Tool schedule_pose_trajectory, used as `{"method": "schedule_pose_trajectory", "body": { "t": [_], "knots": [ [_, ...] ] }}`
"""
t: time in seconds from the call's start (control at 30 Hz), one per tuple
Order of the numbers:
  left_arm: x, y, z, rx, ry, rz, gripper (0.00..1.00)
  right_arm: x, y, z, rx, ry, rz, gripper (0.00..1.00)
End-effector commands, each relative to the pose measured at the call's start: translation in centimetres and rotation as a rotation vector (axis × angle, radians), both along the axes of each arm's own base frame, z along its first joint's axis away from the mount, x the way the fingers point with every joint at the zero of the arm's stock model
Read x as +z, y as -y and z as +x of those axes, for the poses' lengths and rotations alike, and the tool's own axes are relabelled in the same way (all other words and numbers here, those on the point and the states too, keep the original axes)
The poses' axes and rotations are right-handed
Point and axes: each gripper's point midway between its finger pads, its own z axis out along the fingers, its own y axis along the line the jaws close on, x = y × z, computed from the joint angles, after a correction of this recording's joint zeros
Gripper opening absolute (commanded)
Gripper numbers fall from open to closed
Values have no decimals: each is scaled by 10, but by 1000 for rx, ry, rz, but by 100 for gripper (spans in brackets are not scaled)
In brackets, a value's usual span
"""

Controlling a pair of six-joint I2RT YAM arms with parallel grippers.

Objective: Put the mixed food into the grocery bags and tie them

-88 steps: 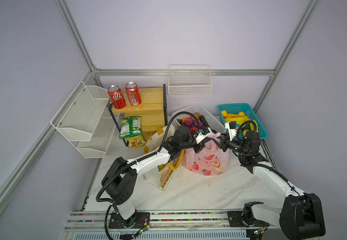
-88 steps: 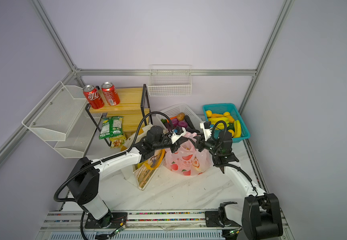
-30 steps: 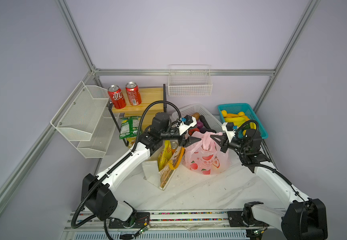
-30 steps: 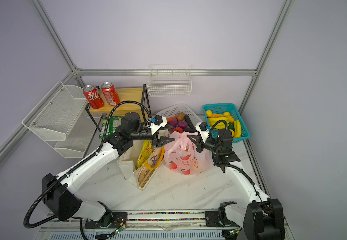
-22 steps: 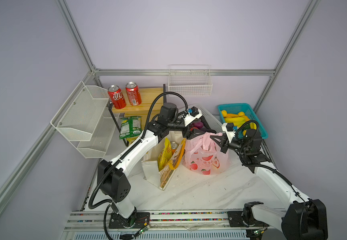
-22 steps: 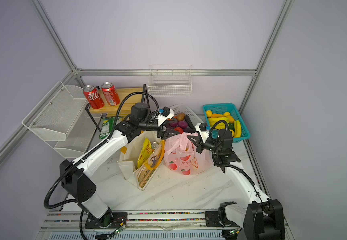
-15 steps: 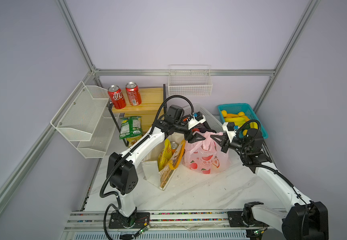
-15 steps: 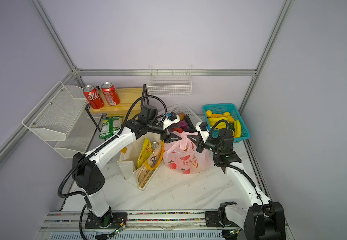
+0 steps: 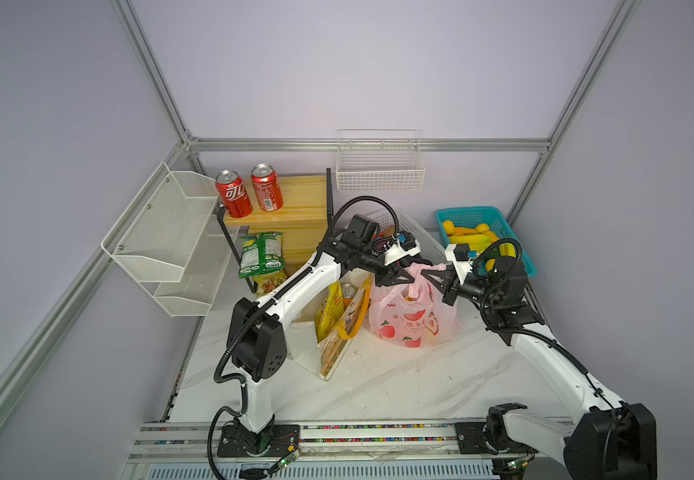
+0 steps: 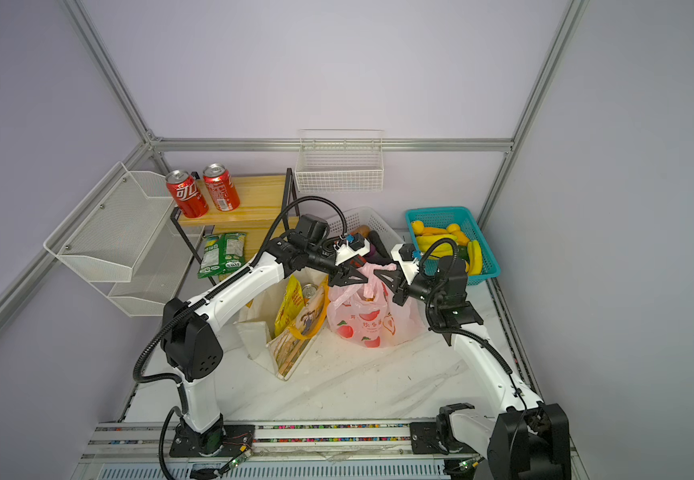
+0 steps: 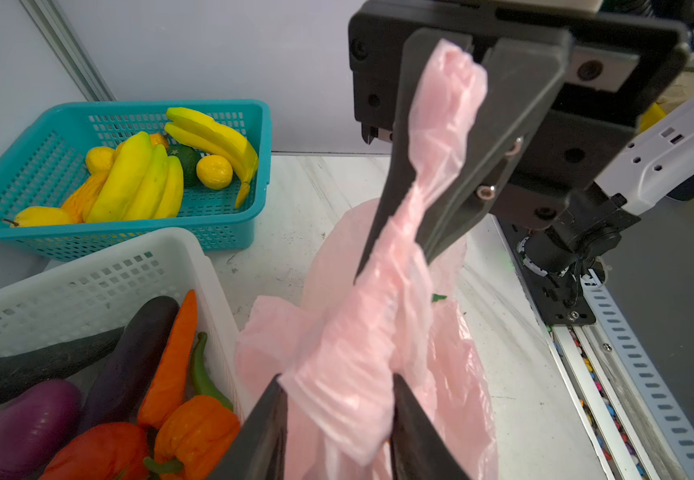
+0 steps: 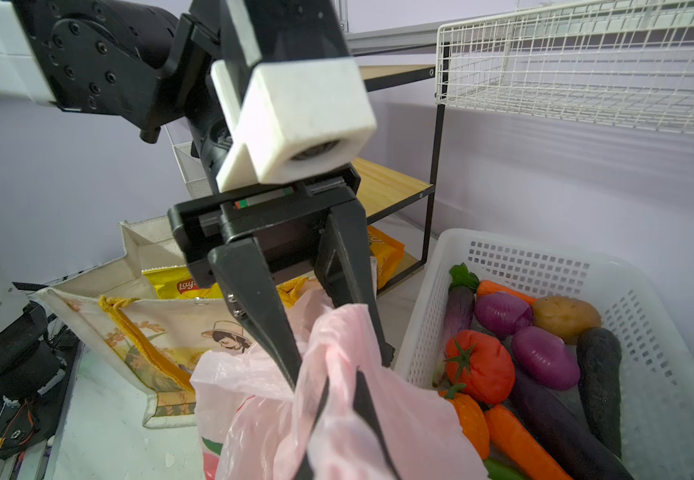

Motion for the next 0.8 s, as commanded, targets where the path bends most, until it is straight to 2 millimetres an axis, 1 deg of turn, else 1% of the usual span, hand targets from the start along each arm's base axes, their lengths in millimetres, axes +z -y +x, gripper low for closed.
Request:
{"method": "schedule_pose_trajectory", "body": {
  "t": [0.0,0.17,0.27,0.33,0.37,0.4,0.43,0.47,0.53,0.6,0.67,0.77],
  "knots": [
    [42,5,3,-22,88,-66,30,18,-2,-4,25,68,1,0],
    [41,4,6,-16,136,-52,17,17,-1,-1,11,64,-3,0],
    [39,5,9,-14,175,-40,5,17,-1,-1,4,60,-3,0],
    [40,4,9,-23,202,-38,2,15,1,0,-8,60,-11,0],
    [41,4,8,-30,216,-39,1,14,2,1,-16,63,-18,4],
    [41,3,7,-40,231,-39,0,12,4,2,-32,61,-30,11],
    [41,2,5,-50,247,-39,0,9,7,4,-60,59,-49,24],
    [41,2,4,-61,263,-40,0,7,11,6,-90,56,-66,32],
    [39,0,1,-80,300,-33,0,4,19,10,-155,67,-102,45],
    [37,0,1,-94,326,-33,0,2,20,8,-157,81,-118,54],
    [36,1,-1,-110,337,-40,0,-2,19,8,-150,74,-132,57],
    [38,2,-3,-127,356,-48,0,-5,12,5,-87,54,-128,63]
  ]
}}
